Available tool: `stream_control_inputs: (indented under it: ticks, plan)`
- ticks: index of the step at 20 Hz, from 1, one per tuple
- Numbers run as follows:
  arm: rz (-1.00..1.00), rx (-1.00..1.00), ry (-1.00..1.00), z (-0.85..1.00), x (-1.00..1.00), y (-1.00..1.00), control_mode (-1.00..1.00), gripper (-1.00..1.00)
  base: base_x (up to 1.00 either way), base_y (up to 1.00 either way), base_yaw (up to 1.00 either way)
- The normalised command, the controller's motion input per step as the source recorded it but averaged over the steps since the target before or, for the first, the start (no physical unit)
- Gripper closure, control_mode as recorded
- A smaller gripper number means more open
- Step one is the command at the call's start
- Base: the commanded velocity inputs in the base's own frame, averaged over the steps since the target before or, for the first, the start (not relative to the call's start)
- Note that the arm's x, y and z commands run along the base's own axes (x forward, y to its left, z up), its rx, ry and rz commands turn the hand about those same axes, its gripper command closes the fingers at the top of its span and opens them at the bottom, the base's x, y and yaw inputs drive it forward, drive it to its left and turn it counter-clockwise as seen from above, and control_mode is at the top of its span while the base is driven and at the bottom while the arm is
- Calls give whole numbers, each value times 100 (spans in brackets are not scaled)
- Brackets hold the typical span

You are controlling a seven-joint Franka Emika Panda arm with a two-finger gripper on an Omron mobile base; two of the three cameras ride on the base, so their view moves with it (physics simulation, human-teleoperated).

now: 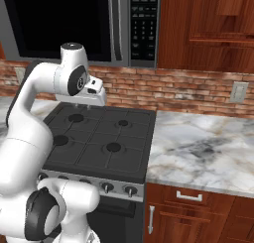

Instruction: The microwave is finished heating the fish and tomato. Take the bowl containing the food and place it on the dining counter.

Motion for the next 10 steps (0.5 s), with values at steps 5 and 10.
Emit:
stream_control_inputs:
  ticks: [5, 10]
  plan:
    - [0, 0, 0, 0, 0, 0, -100, -100, 0, 0, 0]
    - [0, 0, -1, 0, 0, 0, -100, -100, 0, 0, 0]
